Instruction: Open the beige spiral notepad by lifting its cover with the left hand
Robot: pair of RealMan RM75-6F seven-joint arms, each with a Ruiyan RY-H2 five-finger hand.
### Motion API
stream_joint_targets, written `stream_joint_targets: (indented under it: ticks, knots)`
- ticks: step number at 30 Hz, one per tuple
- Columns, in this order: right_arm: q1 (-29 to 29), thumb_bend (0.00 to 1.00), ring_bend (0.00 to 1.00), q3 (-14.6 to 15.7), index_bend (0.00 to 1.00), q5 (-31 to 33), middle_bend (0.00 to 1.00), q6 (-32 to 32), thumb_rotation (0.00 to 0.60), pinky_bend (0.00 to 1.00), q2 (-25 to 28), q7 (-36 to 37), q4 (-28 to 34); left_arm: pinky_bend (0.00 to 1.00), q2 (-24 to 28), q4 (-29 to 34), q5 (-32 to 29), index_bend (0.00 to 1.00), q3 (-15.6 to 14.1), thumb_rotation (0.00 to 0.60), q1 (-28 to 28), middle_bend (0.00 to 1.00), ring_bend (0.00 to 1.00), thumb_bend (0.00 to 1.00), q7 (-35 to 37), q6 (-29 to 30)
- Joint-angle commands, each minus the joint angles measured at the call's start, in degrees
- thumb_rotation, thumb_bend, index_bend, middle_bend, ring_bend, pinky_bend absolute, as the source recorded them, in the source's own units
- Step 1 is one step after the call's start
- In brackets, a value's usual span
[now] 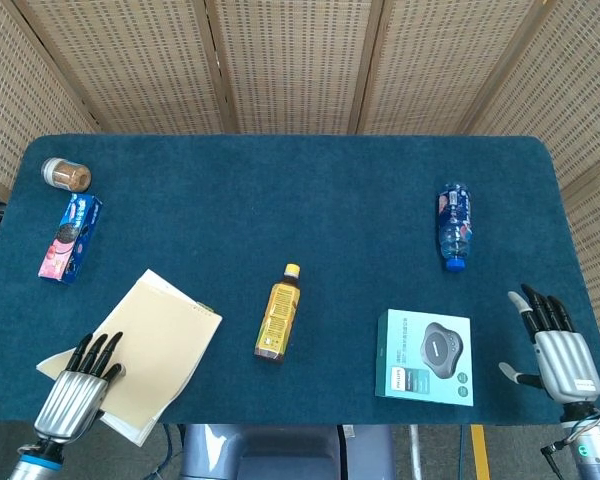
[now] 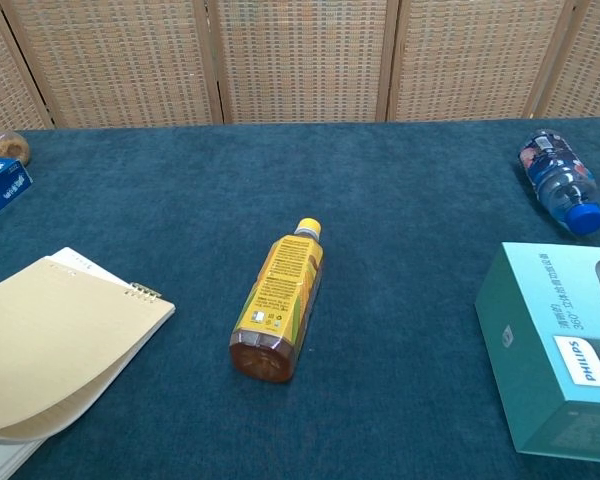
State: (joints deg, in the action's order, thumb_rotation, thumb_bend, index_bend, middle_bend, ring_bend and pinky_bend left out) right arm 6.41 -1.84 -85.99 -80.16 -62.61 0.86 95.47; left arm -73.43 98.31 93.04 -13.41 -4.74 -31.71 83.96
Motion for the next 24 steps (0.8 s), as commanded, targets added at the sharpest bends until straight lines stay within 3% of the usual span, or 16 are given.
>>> stream_joint_targets:
  ticks: [1, 16, 24]
  knots:
    - [0.0, 0.00, 0.00, 0.0, 0.00, 0.0, 0.00, 0.1, 0.600, 0.00, -0.1, -0.1, 0.0, 0.00, 0.9, -0.1, 0.0, 0.82, -0.5, 0.600, 0.8, 0.00, 0.00, 0.72, 0.8, 0.1]
    - [0.0, 0.00, 0.00, 0.1, 0.00, 0.0, 0.00, 0.1, 0.600, 0.00, -0.1, -0.5, 0.3, 0.00, 4.9, 0.5, 1.3, 0.82, -0.7, 0.600, 3.5, 0.00, 0.00, 0.73, 2.7, 1.4]
    - [0.0, 0.00, 0.00, 0.1, 0.00, 0.0, 0.00, 0.2, 0.600, 0.00, -0.1, -0.5, 0.2, 0.00, 5.3, 2.0, 3.0, 0.82, 1.3, 0.600, 2.9, 0.00, 0.00, 0.73, 1.7, 1.1]
